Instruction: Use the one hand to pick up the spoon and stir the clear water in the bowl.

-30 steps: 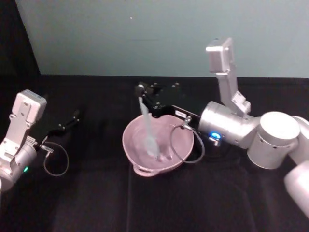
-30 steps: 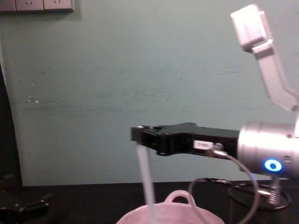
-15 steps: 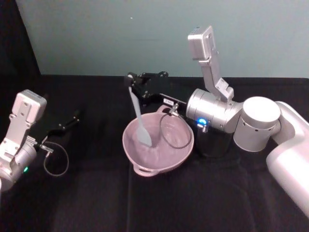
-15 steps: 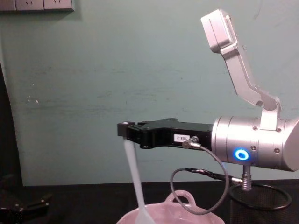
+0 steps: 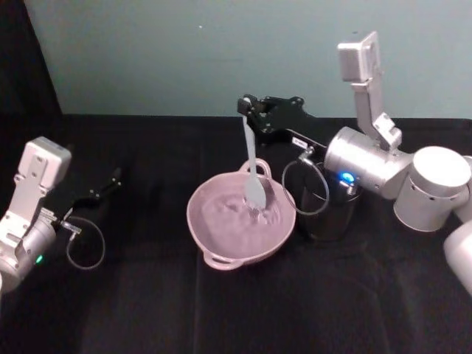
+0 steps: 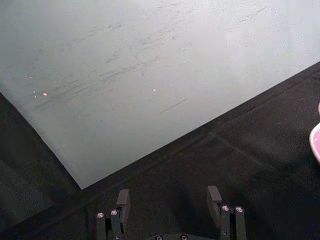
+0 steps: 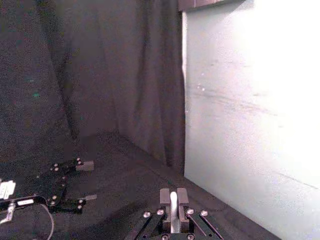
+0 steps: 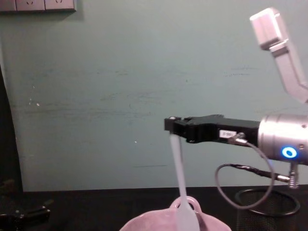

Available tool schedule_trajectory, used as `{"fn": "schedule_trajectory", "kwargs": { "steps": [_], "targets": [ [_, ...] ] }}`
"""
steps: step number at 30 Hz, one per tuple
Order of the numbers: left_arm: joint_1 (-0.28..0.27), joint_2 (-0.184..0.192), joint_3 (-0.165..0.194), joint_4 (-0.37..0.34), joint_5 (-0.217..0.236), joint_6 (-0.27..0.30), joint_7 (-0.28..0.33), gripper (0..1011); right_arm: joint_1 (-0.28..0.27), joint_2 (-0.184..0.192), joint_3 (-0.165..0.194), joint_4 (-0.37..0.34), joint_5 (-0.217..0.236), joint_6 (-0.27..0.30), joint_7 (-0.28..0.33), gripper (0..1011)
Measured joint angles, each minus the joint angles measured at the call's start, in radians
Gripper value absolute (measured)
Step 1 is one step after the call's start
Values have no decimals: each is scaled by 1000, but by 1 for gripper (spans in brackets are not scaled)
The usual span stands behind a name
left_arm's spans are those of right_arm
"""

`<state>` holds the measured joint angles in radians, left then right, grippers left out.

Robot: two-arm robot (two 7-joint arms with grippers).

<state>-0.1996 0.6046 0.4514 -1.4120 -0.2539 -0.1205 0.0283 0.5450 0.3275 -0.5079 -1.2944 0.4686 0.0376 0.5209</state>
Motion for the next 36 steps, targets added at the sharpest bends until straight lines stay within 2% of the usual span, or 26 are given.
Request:
{"fn": "schedule_trajectory", "kwargs": {
  "steps": [10, 18, 24, 31, 36],
  "targets": [
    [0, 0, 0, 0, 0, 0, 0, 1011, -45, 32, 42, -112, 17, 0, -22, 94],
    [0, 0, 0, 0, 0, 0, 0, 1011, -101, 88, 121, -287, 45, -12, -66, 94],
    [0, 0, 0, 0, 0, 0, 0, 1011, -140, 130, 176, -368, 57, -14, -94, 94],
    [0, 0, 0, 0, 0, 0, 0, 1011, -181, 169, 216, -395, 66, 4, -113, 94],
    [0, 0, 0, 0, 0, 0, 0, 1011, -215, 183, 235, -391, 70, 12, -124, 93]
  ]
}}
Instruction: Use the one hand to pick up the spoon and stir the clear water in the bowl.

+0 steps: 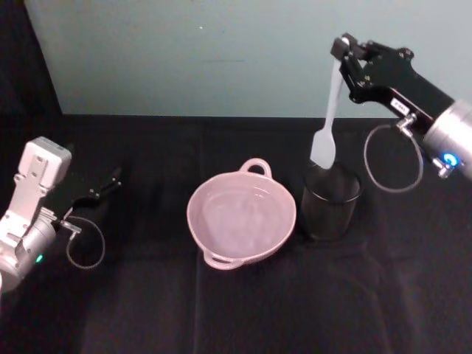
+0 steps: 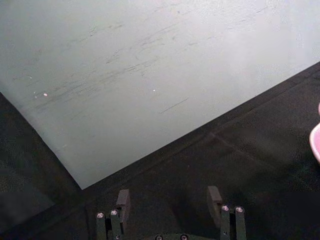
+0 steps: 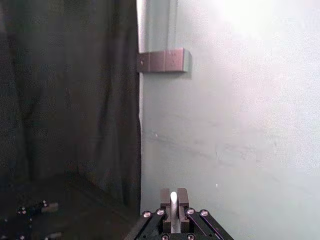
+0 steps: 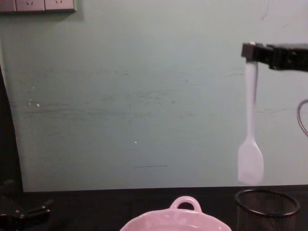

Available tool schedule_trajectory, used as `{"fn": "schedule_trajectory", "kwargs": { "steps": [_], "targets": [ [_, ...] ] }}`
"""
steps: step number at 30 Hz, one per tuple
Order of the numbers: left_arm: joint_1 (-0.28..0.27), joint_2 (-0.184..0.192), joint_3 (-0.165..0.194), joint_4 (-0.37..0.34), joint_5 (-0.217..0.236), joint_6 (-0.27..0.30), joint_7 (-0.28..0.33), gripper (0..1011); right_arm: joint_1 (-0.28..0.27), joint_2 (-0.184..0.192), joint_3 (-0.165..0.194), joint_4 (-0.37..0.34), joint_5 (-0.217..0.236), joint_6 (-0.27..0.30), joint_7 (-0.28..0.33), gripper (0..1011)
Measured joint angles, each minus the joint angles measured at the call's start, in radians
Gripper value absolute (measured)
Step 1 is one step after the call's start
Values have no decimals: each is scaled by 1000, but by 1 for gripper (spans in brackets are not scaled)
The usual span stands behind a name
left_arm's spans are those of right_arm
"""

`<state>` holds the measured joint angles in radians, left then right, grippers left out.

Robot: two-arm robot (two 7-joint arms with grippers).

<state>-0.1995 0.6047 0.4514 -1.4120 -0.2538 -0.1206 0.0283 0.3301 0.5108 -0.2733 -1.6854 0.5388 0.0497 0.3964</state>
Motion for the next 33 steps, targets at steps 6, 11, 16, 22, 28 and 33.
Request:
{"fn": "schedule_trajectory", "kwargs": {
  "steps": [6, 11, 16, 22, 28, 33],
  "targets": [
    [0, 0, 0, 0, 0, 0, 0, 1011, -25, 0, 11, 18, 7, 0, -5, 94],
    [0, 0, 0, 0, 0, 0, 0, 1011, -49, -11, 20, 43, 26, -2, -8, 93],
    [0, 0, 0, 0, 0, 0, 0, 1011, -67, -29, 32, 74, 62, -4, -6, 94],
    [0, 0, 0, 0, 0, 0, 0, 1011, -75, -51, 44, 130, 122, -7, 8, 94],
    [0, 0, 0, 0, 0, 0, 0, 1011, -76, -72, 54, 192, 194, -2, 22, 93],
    [0, 0, 0, 0, 0, 0, 0, 1011, -75, -81, 61, 234, 247, 3, 27, 93]
  ]
}}
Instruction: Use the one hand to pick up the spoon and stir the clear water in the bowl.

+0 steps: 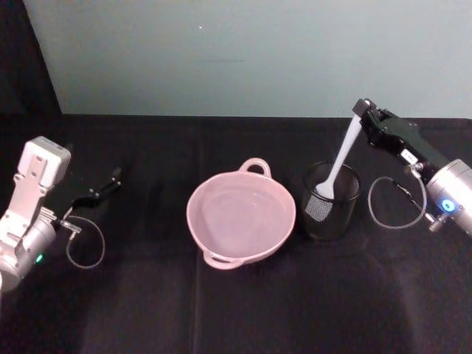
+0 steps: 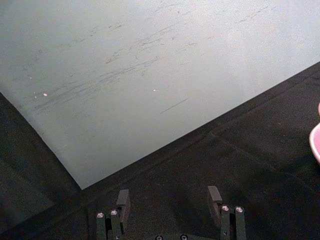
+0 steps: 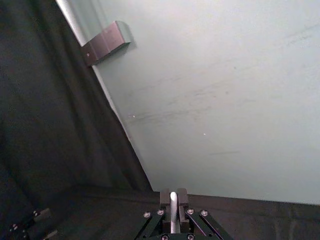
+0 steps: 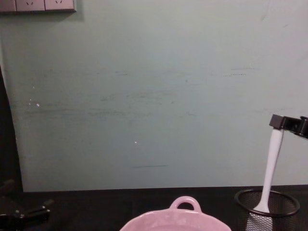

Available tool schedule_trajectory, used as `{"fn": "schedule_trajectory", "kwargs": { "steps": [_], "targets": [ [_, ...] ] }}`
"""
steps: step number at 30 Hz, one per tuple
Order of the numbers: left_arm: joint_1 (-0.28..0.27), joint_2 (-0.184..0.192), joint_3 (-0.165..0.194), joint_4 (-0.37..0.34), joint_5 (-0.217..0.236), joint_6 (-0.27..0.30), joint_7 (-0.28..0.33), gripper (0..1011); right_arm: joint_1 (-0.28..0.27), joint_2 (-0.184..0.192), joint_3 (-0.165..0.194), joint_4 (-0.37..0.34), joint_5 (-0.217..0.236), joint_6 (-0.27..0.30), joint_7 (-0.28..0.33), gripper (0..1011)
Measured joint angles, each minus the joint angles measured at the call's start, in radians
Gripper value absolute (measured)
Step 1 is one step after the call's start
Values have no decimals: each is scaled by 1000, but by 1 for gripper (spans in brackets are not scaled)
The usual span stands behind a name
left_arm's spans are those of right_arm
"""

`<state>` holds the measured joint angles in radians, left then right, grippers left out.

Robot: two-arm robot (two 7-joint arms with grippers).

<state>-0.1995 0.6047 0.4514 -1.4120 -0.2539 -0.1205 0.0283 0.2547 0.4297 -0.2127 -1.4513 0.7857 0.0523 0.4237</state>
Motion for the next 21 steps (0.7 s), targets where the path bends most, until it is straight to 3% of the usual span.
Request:
{"fn": "schedule_trajectory", "kwargs": {
  "steps": [6, 21],
  "targets": [
    [0, 0, 0, 0, 0, 0, 0, 1011, 0, -2, 3, 21, 45, 4, 0, 94],
    [0, 0, 0, 0, 0, 0, 0, 1011, -11, 10, -16, 16, 81, -2, -31, 94]
  ]
}}
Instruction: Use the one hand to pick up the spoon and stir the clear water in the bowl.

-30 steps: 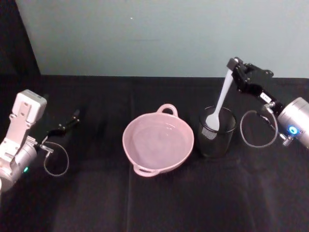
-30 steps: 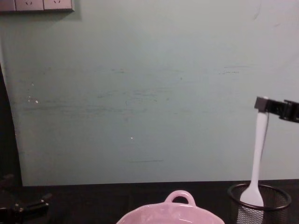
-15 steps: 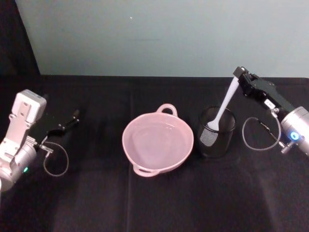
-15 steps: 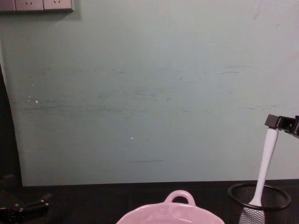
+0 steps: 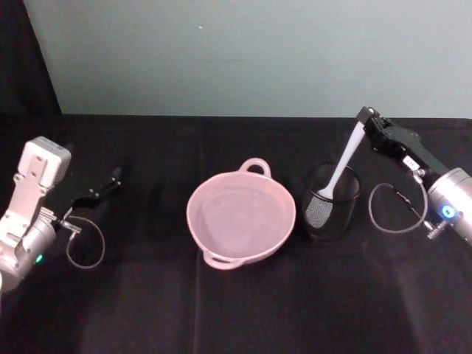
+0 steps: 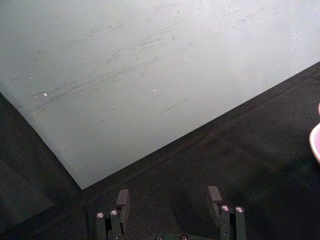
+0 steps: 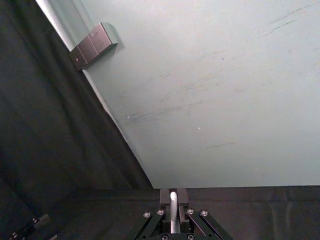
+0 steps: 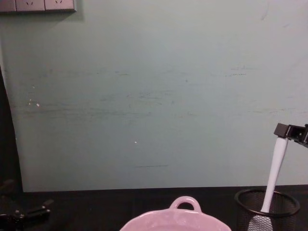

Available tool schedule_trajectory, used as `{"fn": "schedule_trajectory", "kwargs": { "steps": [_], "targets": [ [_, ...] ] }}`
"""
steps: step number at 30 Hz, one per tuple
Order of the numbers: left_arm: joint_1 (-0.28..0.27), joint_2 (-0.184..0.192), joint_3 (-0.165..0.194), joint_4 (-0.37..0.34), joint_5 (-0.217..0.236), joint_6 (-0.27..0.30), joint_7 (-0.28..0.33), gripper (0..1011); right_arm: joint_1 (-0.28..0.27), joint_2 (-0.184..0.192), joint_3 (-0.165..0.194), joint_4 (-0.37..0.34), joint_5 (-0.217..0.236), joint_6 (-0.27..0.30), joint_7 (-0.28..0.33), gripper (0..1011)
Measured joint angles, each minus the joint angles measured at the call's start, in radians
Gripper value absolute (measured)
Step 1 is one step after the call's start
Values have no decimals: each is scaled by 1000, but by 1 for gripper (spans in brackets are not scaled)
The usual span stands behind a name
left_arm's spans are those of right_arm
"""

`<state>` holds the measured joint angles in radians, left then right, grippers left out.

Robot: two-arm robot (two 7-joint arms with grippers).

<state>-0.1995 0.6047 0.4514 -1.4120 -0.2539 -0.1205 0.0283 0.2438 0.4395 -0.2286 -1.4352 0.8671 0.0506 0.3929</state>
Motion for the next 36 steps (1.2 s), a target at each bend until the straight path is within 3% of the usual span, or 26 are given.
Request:
{"fn": "schedule_trajectory", "kwargs": {
  "steps": [22, 27, 36],
  "targets": [
    [0, 0, 0, 0, 0, 0, 0, 1011, -11, 9, -11, -2, 20, -12, -21, 98],
    [0, 0, 0, 0, 0, 0, 0, 1011, -9, 8, -12, 1, 23, -12, -22, 208],
    [0, 0, 0, 0, 0, 0, 0, 1011, -14, 13, -12, -8, 20, -12, -44, 509]
  ]
}}
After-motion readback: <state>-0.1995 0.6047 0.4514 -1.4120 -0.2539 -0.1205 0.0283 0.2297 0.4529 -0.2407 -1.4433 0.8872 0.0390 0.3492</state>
